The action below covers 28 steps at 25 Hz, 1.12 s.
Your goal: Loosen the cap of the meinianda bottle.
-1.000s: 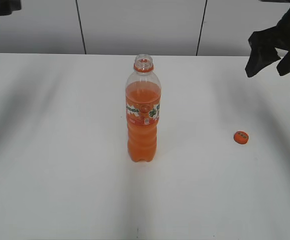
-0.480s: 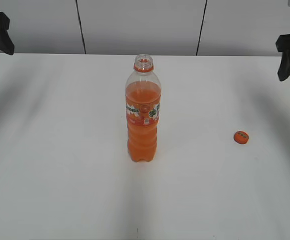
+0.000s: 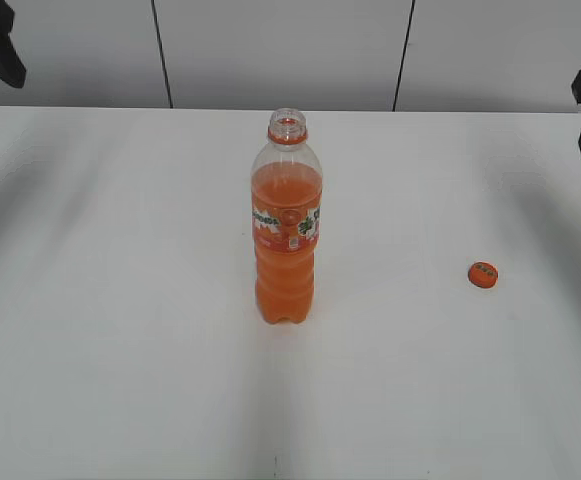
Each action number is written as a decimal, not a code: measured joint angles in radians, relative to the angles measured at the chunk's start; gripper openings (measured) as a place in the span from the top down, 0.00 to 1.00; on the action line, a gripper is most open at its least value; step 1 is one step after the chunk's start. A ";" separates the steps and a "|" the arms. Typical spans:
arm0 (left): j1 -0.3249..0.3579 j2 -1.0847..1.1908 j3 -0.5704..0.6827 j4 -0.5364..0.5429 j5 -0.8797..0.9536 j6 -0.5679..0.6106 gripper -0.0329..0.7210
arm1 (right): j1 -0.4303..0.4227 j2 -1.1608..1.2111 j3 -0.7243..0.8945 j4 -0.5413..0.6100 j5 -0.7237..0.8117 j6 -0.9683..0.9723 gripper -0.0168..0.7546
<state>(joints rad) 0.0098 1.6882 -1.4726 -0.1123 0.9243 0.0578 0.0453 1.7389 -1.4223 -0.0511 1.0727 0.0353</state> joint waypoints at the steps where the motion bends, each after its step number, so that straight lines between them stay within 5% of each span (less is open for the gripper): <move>1: 0.000 -0.009 0.000 0.010 0.005 0.000 0.23 | 0.000 -0.008 0.000 -0.005 0.000 0.000 0.24; 17: -0.010 -0.377 0.014 0.099 0.113 0.005 0.23 | 0.001 -0.365 0.000 -0.052 0.000 -0.029 0.24; 28: -0.010 -0.757 0.383 0.112 -0.023 0.009 0.23 | 0.001 -0.656 0.149 -0.056 -0.015 -0.052 0.24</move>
<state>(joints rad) 0.0000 0.9313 -1.0900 0.0000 0.9017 0.0671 0.0465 1.0834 -1.2730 -0.1067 1.0575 -0.0165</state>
